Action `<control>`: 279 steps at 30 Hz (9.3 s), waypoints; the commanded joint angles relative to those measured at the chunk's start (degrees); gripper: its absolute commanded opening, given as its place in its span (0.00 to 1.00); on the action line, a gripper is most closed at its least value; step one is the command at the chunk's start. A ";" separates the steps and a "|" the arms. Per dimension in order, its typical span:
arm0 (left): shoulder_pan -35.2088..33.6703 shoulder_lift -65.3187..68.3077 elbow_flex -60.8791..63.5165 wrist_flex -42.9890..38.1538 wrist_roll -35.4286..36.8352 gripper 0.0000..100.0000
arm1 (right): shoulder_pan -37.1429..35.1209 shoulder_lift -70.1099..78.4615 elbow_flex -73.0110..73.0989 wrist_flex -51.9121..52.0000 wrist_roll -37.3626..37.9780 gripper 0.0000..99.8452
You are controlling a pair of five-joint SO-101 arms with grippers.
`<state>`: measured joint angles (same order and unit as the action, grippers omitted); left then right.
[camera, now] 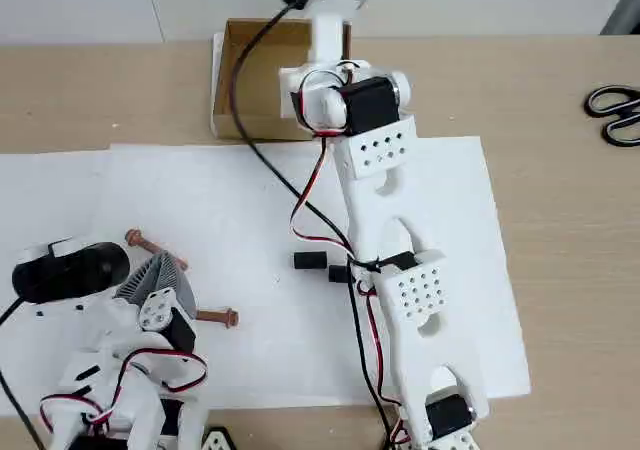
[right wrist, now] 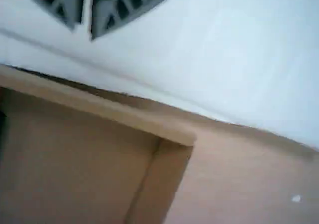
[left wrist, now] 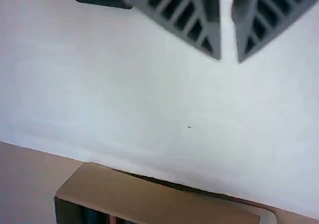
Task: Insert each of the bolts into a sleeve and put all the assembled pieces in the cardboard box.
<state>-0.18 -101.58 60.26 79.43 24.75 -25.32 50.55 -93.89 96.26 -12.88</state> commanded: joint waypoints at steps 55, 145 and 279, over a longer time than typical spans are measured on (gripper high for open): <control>-0.09 -0.09 -4.70 -2.37 0.00 0.01 | -3.82 -43.30 84.04 -0.84 69.45 0.09; -0.26 -0.09 -4.62 -7.74 -0.53 0.01 | -10.42 -41.10 84.75 -14.11 66.73 0.01; -18.29 112.18 -48.84 -3.78 16.88 0.11 | 13.85 -92.26 140.22 -25.89 18.29 0.00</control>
<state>-17.76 10.77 11.65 75.03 41.27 -11.96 -40.53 46.59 71.38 4.88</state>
